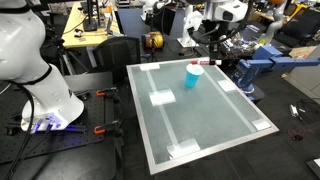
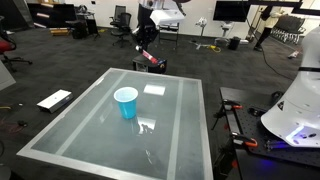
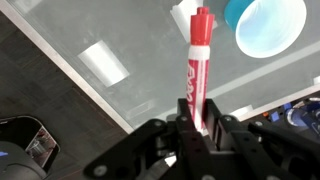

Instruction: Put the marker in the cup

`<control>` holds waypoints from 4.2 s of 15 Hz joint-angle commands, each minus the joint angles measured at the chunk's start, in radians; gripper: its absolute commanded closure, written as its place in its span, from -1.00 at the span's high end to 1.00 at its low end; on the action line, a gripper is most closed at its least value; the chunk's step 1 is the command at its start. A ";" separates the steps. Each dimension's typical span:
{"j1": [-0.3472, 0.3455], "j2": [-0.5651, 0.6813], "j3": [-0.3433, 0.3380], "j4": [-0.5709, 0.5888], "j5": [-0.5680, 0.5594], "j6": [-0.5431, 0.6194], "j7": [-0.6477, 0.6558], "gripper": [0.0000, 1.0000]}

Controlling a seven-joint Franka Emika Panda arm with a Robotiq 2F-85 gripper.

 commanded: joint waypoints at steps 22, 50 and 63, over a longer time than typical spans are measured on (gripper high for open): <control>0.134 0.063 0.183 0.010 -1.165 -0.238 1.452 -0.90; 0.154 0.311 0.247 0.106 -1.352 -0.285 1.583 -0.90; 0.162 0.398 0.253 0.140 -1.349 -0.289 1.566 -0.90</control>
